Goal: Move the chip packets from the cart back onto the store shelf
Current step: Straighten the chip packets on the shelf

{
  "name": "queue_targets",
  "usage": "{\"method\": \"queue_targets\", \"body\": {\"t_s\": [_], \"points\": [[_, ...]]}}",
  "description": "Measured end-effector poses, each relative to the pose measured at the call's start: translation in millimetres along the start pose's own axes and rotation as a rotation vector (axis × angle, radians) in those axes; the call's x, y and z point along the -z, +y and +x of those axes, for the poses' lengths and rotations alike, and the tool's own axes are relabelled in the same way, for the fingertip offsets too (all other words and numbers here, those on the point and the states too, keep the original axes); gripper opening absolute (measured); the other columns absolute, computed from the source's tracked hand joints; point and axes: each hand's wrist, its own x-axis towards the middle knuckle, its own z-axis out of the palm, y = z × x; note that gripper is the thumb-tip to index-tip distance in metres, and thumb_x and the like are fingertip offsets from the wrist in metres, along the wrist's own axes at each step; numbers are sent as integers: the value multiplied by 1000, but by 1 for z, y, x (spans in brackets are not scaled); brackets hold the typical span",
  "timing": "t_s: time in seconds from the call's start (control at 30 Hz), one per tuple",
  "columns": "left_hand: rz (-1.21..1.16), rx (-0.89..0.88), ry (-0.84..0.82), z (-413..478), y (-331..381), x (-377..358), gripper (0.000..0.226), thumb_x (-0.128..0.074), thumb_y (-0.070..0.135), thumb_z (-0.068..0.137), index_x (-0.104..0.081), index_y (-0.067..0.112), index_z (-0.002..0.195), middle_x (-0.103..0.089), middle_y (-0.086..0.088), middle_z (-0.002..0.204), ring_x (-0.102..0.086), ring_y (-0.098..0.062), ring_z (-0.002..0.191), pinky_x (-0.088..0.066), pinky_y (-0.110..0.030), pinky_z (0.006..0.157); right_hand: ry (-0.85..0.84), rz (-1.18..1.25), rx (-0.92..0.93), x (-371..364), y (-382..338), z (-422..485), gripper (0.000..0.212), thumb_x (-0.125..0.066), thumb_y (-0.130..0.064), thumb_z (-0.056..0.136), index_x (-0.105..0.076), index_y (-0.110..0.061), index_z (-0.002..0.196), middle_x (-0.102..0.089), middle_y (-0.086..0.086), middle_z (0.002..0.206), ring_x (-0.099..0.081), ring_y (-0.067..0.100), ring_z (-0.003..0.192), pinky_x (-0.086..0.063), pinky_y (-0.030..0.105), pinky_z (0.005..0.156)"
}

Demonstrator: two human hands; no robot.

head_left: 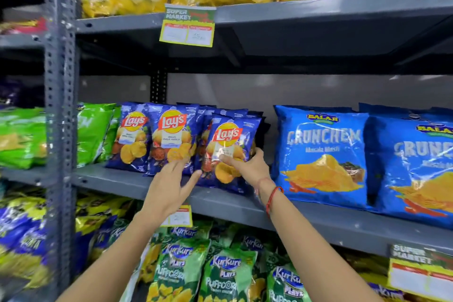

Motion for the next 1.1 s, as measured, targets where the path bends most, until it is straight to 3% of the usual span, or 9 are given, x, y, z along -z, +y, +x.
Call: {"method": "queue_targets", "body": {"t_s": [0.07, 0.13, 0.23, 0.33, 0.47, 0.7, 0.9, 1.1], "points": [[44, 16, -75, -9, -9, -2, 87, -17, 72, 77, -47, 12, 132, -57, -8, 129, -50, -24, 119, -40, -38, 97, 13, -1, -7, -10, 8, 3, 96, -86, -39, 59, -37, -14, 137, -56, 8, 134, -54, 28, 121, -43, 41, 105], [67, 0, -39, -14, -13, -4, 88, -14, 73, 77, -57, 12, 123, -67, -7, 116, -59, -23, 108, -45, -35, 88, 34, 10, 25, -18, 11, 5, 86, -88, -33, 58, -45, -15, 131, -59, 9, 130, -56, 30, 119, -44, 42, 103], [43, -51, 27, -15, -12, -5, 72, -17, 64, 82, -69, 18, 100, -73, -4, 84, -66, -23, 81, -46, -33, 66, 57, 6, 81, -29, 9, 7, 93, -87, -31, 59, -39, -18, 138, -56, 11, 134, -51, 31, 124, -42, 44, 105], [32, -94, 96, -17, -12, -5, 60, -23, 56, 87, -71, 19, 88, -70, -2, 68, -64, -22, 66, -35, -29, 53, 66, -24, 141, -36, 6, 12, 90, -83, -23, 67, -32, -20, 141, -52, 11, 137, -43, 31, 129, -36, 46, 108], [34, -135, 155, -17, -17, -11, 61, -24, 55, 90, -69, 16, 78, -66, -2, 59, -61, -23, 57, -34, -29, 51, 41, -53, 133, -46, 3, 18, 88, -83, -22, 68, -32, -17, 139, -50, 12, 139, -39, 33, 132, -35, 49, 109], [60, -125, 157, -17, -23, -16, 69, -17, 55, 93, -68, 12, 78, -69, -5, 63, -63, -24, 60, -49, -37, 58, 30, -47, 110, -48, 6, 20, 92, -84, -26, 65, -32, -13, 140, -50, 12, 140, -44, 32, 130, -38, 49, 108], [66, -123, 170, -16, -24, -18, 63, -22, 52, 93, -70, 12, 81, -71, -4, 69, -65, -23, 65, -49, -37, 65, 43, 19, 103, -40, 7, 16, 100, -86, -25, 64, -25, -13, 144, -46, 9, 144, -44, 27, 131, -36, 34, 105], [74, -123, 177, -17, -23, -18, 57, -28, 47, 92, -70, 12, 79, -70, -4, 66, -64, -24, 63, -47, -36, 63, 44, 12, 105, -37, 9, 13, 107, -86, -31, 62, -23, -16, 146, -42, 8, 147, -39, 27, 135, -33, 39, 111]]}}
